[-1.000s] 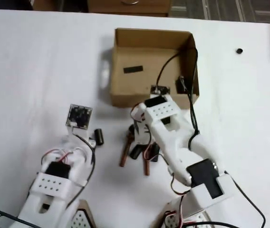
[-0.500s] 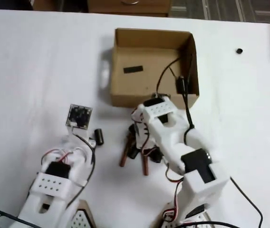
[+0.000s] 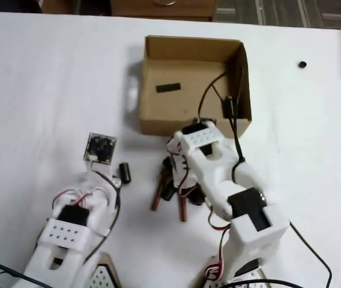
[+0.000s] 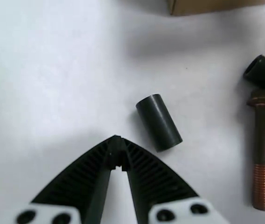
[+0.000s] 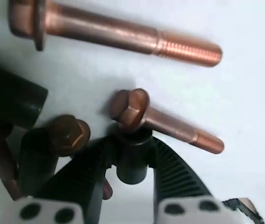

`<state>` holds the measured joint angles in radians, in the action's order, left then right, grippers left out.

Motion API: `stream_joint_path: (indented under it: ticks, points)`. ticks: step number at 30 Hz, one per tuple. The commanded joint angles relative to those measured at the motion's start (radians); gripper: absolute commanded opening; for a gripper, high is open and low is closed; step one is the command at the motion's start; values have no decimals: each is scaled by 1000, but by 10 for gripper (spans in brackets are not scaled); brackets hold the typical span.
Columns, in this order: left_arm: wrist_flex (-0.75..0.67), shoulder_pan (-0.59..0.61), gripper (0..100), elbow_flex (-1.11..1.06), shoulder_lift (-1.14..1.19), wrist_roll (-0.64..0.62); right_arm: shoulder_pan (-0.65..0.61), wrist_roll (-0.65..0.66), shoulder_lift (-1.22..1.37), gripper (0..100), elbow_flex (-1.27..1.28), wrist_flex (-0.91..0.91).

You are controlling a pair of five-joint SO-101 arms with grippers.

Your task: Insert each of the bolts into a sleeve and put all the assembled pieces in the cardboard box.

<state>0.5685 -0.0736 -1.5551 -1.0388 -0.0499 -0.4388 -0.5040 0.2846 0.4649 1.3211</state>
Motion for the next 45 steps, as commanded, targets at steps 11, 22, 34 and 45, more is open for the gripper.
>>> stream_joint_path:
  ticks: [11, 22, 34, 45]
  points:
    - [-18, -12, 20, 2, -12, -5, -16, 0, -394, 20, -11, 31]
    - [-17, -12, 20, 2, -12, -5, 53, 38, -711, 20, -9, 54]
    - [-15, -12, 20, 5, -12, -5, 111, 206, -934, 20, -2, 59]
    - [255, -12, 20, 203, -8, -164, 180, 305, -1225, 20, 75, 53]
